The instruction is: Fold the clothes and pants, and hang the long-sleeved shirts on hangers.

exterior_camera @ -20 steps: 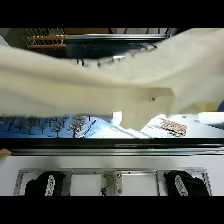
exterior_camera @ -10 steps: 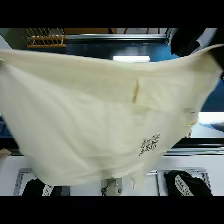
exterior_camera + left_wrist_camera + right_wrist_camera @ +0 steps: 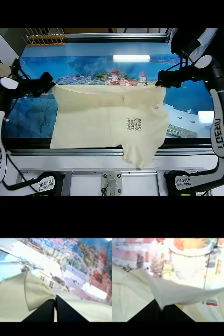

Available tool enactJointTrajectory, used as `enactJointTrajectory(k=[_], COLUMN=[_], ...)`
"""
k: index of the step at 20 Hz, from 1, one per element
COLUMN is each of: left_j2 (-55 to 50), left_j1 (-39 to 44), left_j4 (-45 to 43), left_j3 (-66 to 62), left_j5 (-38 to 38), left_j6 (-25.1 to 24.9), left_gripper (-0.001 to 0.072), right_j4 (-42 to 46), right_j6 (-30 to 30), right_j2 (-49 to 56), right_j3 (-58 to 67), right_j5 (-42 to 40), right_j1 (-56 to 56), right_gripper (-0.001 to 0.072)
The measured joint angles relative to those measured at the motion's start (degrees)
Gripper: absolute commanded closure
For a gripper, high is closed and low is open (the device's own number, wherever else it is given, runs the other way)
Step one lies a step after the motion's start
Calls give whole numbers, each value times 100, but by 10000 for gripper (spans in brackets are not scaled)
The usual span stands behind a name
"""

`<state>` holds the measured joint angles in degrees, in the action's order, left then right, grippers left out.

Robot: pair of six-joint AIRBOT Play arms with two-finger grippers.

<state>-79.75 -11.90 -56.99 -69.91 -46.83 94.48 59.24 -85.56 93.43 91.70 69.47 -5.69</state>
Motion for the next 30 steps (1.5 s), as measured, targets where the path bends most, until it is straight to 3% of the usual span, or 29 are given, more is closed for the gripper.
enactJointTrajectory(k=[5, 9, 15, 22, 23, 24, 25, 26, 30], left_j2=[-1150, -1331, -691, -291, -278, -271, -264, -254, 76], left_j1=[52, -37, -120, -131, -131, -131, -131, -136, -264], left_j4=[4, -4, -170, -286, -291, -304, -313, -323, -339], left_j3=[-892, -1034, 190, 1558, 1657, 1733, 1781, 1792, 1626], left_j5=[-63, -293, -76, 367, 404, 428, 450, 457, 136], left_j6=[-9, -26, -37, -155, -157, -157, -160, -160, -179], left_gripper=[701, 701, 700, 700, 700, 602, 307, 169, 170], right_j4=[76, 649, 1410, 1626, 1622, 1609, 1578, 1537, 1478], right_j6=[-48, -92, -125, -127, -127, -131, -133, -140, -144], right_j2=[446, 289, -431, -743, -745, -750, -761, -774, -1220], right_j3=[31, -17, -938, -2435, -2564, -2669, -2739, -2782, -2782], right_j5=[-876, -929, -793, -887, -896, -927, -933, -940, -796], right_j1=[24, 50, 85, 177, 197, 214, 225, 229, 122], right_gripper=[701, 701, 701, 697, 667, 469, 188, 154, 154])
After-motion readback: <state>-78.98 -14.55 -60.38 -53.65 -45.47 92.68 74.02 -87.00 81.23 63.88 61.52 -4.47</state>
